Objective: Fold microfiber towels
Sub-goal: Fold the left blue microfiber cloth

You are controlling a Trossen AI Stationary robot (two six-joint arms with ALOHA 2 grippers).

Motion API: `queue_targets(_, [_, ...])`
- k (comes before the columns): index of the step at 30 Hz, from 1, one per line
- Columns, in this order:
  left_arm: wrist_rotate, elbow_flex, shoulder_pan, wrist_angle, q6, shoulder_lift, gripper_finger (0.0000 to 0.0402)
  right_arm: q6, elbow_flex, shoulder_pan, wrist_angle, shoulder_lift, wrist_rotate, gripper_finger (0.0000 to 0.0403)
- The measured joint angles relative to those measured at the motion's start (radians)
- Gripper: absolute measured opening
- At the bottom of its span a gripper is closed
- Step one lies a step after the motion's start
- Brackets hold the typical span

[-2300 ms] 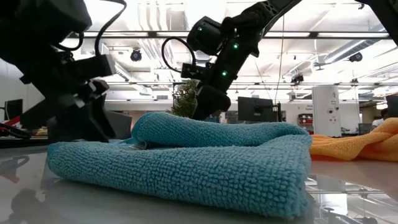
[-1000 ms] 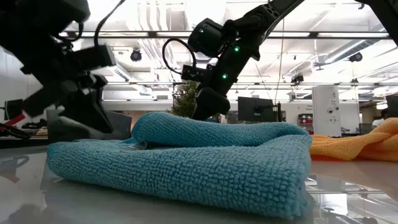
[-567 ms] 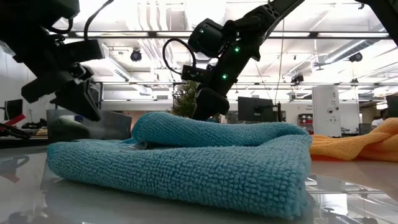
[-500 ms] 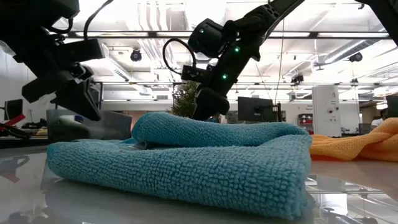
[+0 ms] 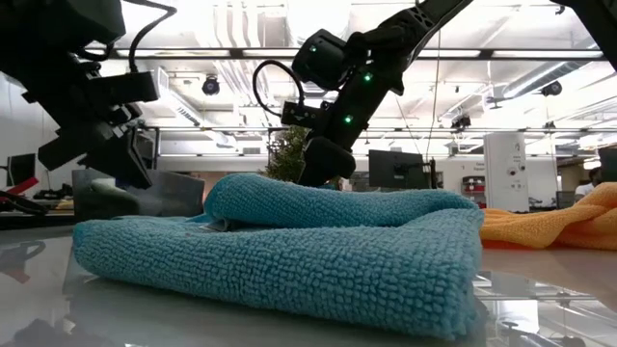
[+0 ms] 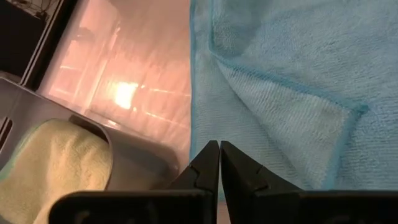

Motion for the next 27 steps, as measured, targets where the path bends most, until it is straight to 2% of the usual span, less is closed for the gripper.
queue_targets(4, [0.002,-0.002,0.000,0.014,-0.017,0.002,0.0000,-0.007,0.000,0.000,0.003,0.000,0.000,0.0009])
queue_targets(6, [0.007,0.001,0.000,0.082,-0.019,0.001,0.0000,-0.003,0.000,0.000,0.002,0.000,0.000,0.0009])
queue_targets(12, [0.173,0.002,0.000,0.258,0.080,0.018,0.0004,0.002,-0.001,0.000,0.027,0.000,0.000,0.0009])
queue_targets(17, [0.249,0.002,-0.003,0.325,0.081,0.052,0.0051,0.006,-0.001,0.000,0.050,0.000,-0.001,0.0009])
queue_targets(22, [0.212,0.002,-0.003,0.338,0.089,0.118,0.0106,0.013,-0.003,0.000,0.049,0.000,-0.001,0.0009])
queue_targets(27, [0.205,0.002,-0.003,0.333,0.088,0.205,0.0122,0.009,-0.020,0.000,0.048,0.000,-0.001,0.0009])
